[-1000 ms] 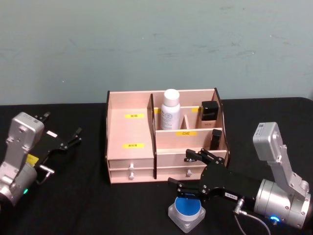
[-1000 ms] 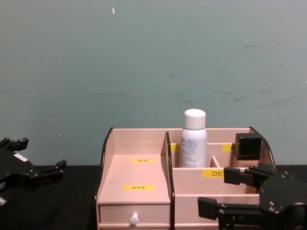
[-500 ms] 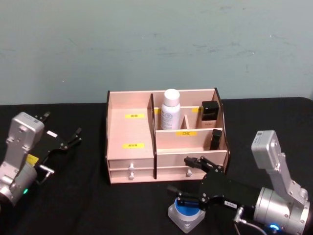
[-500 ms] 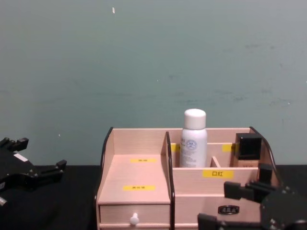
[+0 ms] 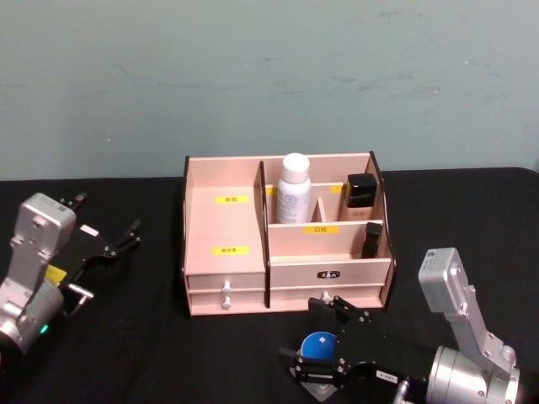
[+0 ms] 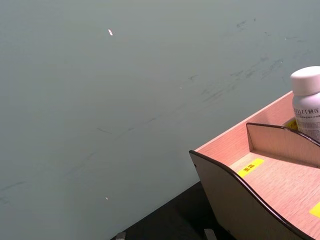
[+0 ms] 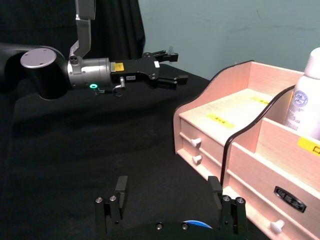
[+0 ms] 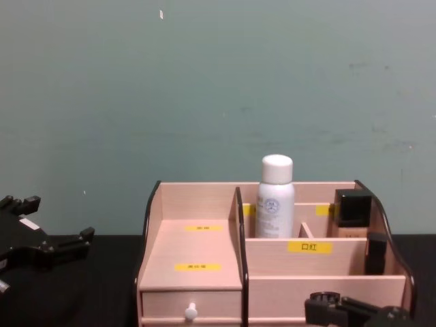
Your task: Pick up the facial cleanser and watermelon frost from the table and place them into the tiered storage box.
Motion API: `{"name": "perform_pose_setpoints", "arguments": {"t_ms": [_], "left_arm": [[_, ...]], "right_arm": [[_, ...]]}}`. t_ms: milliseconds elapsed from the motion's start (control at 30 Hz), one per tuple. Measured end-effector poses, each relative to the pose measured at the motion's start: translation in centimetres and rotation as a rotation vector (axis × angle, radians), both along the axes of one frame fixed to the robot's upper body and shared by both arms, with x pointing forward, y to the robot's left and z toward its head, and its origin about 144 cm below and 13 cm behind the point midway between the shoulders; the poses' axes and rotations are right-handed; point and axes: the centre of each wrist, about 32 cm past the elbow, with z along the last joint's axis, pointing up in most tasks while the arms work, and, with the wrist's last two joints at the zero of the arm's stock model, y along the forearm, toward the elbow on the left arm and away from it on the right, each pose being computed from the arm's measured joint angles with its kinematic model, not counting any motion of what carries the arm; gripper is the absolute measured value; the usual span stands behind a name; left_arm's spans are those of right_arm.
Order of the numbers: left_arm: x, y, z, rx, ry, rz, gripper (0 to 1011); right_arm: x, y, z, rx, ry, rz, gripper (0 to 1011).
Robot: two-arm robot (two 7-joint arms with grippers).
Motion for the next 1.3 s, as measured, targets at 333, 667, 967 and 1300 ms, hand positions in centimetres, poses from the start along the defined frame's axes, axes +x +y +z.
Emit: {"name": "perform_pose_setpoints", "arguments": {"t_ms": [333,667,967,1300], "left_arm": [[0.0,0.0,0.0,0.0,0.0,0.0,1010],[0.0,0.0,0.0,0.0,0.0,0.0,1010],[0.0,0.0,0.0,0.0,0.0,0.0,1010],[0.0,0.0,0.0,0.0,0.0,0.0,1010]], "right_arm": [[-0.4,0.3,-0.5,0.001,0.017,0.009,1000],[-1.5,0.4,-0.2,-0.005,0.021,-0.001,1000],[-2.4,-0.7,-0.3,-0.01,0.03,-0.048,1000],[-2.9,-2.1,-1.2,-0.009,0.05,-0.109,1000]]}}
